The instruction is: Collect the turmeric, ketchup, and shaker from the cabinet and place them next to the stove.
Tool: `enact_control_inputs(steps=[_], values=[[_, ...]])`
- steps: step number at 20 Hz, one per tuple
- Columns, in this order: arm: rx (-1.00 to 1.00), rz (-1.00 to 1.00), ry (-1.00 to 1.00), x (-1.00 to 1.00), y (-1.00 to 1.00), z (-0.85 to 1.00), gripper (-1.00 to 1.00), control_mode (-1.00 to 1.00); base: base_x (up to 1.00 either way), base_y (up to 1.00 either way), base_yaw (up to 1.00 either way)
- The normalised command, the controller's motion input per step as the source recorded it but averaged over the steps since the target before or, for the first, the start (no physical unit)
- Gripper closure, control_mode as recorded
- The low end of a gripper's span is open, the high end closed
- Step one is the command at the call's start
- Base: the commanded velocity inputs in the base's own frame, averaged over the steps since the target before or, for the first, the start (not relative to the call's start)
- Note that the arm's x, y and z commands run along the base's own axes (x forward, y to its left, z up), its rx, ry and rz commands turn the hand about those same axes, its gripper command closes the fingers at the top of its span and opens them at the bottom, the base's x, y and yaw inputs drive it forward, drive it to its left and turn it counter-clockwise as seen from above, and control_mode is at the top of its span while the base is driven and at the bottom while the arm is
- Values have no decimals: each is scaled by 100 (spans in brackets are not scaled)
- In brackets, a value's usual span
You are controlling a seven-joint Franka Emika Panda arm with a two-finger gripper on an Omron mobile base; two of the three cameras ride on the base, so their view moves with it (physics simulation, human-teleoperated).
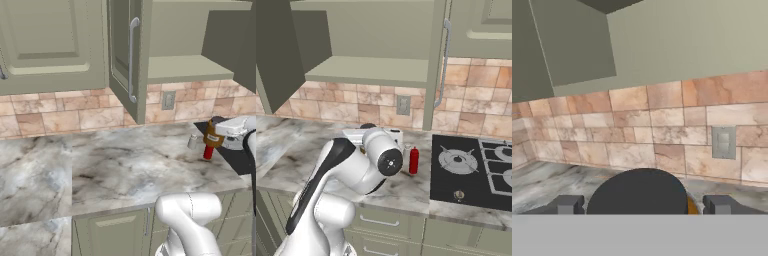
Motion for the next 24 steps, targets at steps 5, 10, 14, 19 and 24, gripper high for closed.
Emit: enact_control_inputs(steps=[5, 10, 14, 19, 24], values=[[0, -1, 15, 2, -67, -39, 100, -100, 0, 0, 0], [0, 0, 14, 4, -67, -44, 100, -100, 0, 0, 0], [0, 0, 8, 4, -63, -45, 100, -100, 0, 0, 0], [0, 0, 0, 0, -51, -40, 100, -100, 0, 0, 0], [0, 2, -2, 0, -26, -34, 100, -100, 0, 0, 0]])
